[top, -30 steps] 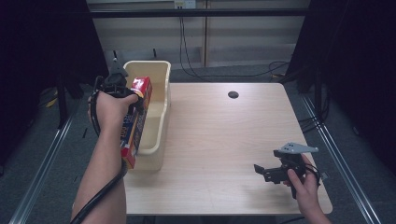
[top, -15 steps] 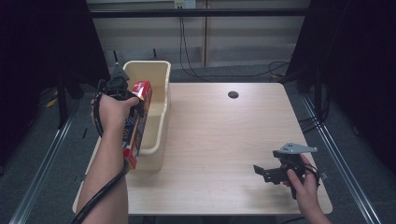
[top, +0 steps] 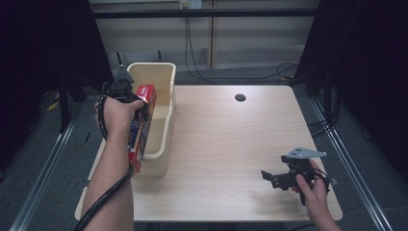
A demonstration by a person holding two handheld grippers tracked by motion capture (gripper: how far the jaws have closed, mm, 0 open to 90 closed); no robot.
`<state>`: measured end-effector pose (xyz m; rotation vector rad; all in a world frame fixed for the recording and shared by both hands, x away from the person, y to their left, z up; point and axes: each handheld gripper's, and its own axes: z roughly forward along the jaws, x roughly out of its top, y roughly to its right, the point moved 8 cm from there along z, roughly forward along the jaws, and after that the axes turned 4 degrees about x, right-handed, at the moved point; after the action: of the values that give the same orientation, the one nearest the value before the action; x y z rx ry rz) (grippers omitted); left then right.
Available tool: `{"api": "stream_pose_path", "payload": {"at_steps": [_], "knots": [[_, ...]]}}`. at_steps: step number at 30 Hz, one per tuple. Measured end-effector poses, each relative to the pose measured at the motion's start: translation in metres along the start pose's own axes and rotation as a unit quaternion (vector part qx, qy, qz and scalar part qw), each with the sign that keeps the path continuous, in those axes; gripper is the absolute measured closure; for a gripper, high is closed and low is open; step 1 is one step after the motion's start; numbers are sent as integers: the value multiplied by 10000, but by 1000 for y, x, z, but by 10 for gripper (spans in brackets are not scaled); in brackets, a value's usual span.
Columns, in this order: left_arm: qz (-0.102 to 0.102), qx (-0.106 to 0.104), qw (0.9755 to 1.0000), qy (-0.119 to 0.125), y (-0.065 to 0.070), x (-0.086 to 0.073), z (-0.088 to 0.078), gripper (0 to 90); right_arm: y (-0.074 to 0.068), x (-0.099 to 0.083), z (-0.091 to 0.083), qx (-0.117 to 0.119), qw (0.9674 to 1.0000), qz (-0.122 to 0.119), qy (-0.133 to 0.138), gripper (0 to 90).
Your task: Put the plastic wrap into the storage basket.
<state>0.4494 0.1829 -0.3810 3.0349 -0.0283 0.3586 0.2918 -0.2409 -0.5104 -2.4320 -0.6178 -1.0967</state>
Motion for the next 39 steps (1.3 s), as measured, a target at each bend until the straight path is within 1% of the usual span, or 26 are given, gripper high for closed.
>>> {"api": "stream_pose_path", "payload": {"at_steps": [2,4,5,6,8,12,13,14,15,16,17,18,21,22,23,24,25,27,30,31,32,34,36,37,38,39], "knots": [[3,-12,10000,-35,1,0,1,406,0,0,0,12,10000,-18,-14,0],[-82,-31,10000,-27,2,0,3,406,0,-1,1,3,10000,-21,-20,0],[-34,-2,10000,-35,1,1,3,406,0,-1,0,-5,10000,-8,-22,0],[-61,-16,10000,-54,1,0,4,406,0,-1,0,24,10000,-15,-16,0],[-113,-31,9999,-70,2,1,4,405,0,-1,1,6,10000,-12,-27,0],[-96,-10,9999,-115,1,1,7,404,0,-1,1,12,10000,-4,-38,0],[-116,-34,9999,-121,2,1,9,404,0,-1,1,10,10000,-19,-31,0],[-72,26,9998,-163,1,1,9,404,0,-1,1,9,10000,-14,-33,0],[-131,27,9998,-161,2,1,11,403,0,-1,1,4,10000,-15,-30,0],[-101,43,9998,-178,2,2,12,403,0,-1,1,4,10000,-15,-30,0],[-128,11,9997,-207,3,1,13,403,0,-1,1,8,10000,-13,-38,0],[-121,30,9996,-236,3,1,14,402,0,-1,1,11,10000,-7,-33,0],[-16,73,9995,-313,1,2,16,401,1,-2,1,13,10000,-6,-67,0],[-31,72,9995,-302,1,2,17,401,1,-2,1,13,10000,-6,-67,0],[-114,31,9994,-331,2,2,17,401,1,-2,1,21,10000,0,-68,0],[-143,39,9994,-320,3,2,18,401,1,-2,1,21,10000,0,-68,0],[-147,21,9993,-342,3,2,18,400,1,-2,1,12,10000,2,-56,0],[-39,92,9993,-355,0,3,18,400,1,-2,1,12,10000,-4,-56,0],[-108,48,9994,-328,1,3,18,399,2,-2,1,-8,10000,11,-63,0],[-183,77,9995,-265,1,4,19,398,2,-2,1,-10,10000,21,-66,0],[-175,33,9993,-322,1,3,19,398,2,-2,1,-29,10000,19,-63,0],[-171,16,9993,-335,1,3,19,398,2,-2,1,-16,10000,17,-62,0],[-173,19,9993,-340,1,3,21,397,2,-2,1,-32,10000,18,-64,0],[-164,67,9994,-305,1,3,22,397,2,-2,1,-23,10000,14,-59,0],[-115,28,9992,-381,1,2,22,397,2,-2,1,-23,10000,14,-59,0],[-181,39,9992,-359,2,2,23,397,2,-2,1,-24,10000,12,-59,0]]}}
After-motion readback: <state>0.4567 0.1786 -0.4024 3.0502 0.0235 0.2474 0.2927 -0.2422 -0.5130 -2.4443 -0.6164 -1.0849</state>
